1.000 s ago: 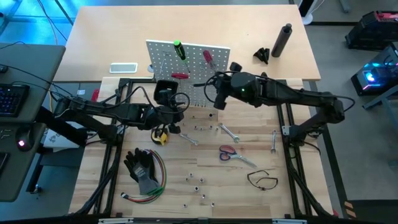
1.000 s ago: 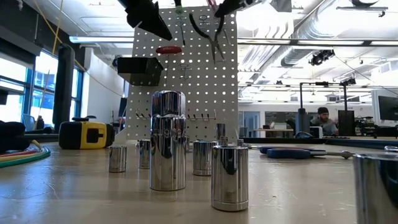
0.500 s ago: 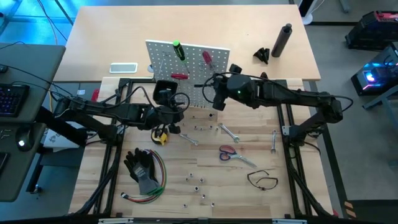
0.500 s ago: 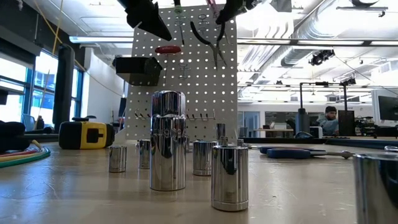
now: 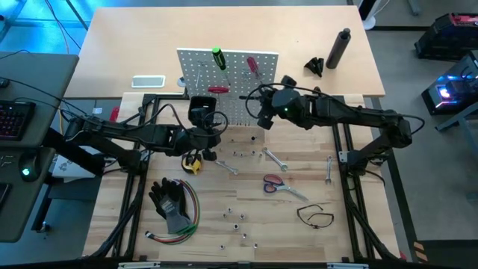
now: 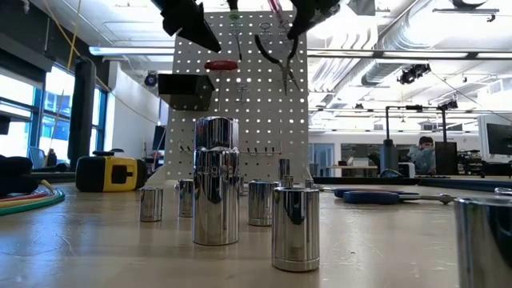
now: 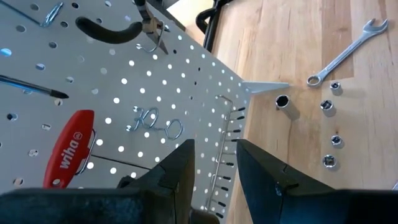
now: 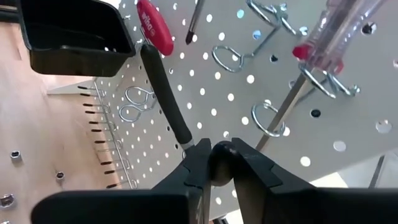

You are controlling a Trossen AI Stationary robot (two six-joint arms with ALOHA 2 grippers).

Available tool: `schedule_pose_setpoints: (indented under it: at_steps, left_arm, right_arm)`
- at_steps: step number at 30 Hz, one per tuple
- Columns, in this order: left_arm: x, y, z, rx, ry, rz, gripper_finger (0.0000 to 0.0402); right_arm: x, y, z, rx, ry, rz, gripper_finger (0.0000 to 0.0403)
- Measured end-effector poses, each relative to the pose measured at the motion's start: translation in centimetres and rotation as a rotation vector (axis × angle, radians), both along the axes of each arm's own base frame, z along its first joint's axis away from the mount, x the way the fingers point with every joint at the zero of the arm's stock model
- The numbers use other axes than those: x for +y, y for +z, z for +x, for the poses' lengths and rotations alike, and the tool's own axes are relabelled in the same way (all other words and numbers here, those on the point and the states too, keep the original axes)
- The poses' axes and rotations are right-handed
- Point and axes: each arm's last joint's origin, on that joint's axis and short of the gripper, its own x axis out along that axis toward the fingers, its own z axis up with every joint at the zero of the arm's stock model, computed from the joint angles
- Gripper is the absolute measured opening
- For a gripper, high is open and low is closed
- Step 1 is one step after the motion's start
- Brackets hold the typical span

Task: Hang tools onto peg board
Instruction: Hang the black pliers on the white peg board

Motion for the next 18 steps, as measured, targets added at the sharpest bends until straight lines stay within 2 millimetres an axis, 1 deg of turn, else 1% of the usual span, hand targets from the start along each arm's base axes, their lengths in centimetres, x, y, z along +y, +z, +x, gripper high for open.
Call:
schedule_pose_setpoints:
  at_steps: [8, 12, 18]
  left_arm:
    - [-0.01, -0.01, 0.0, -0.006, 0.002, -0.01, 0.0113]
    - [-0.05, -0.03, 0.03, -0.008, -0.008, -0.023, 0.0113]
    - [-0.05, -0.04, 0.03, -0.008, -0.009, -0.025, 0.0113]
  right_arm:
    - [-0.54, -0.09, -0.26, -0.019, -0.048, 0.028, 0.0051]
    - [-0.65, -0.42, -0.3, 0.007, -0.056, 0.029, 0.008]
    - [-0.78, -0.36, -0.49, 0.012, -0.12, -0.009, 0.0125]
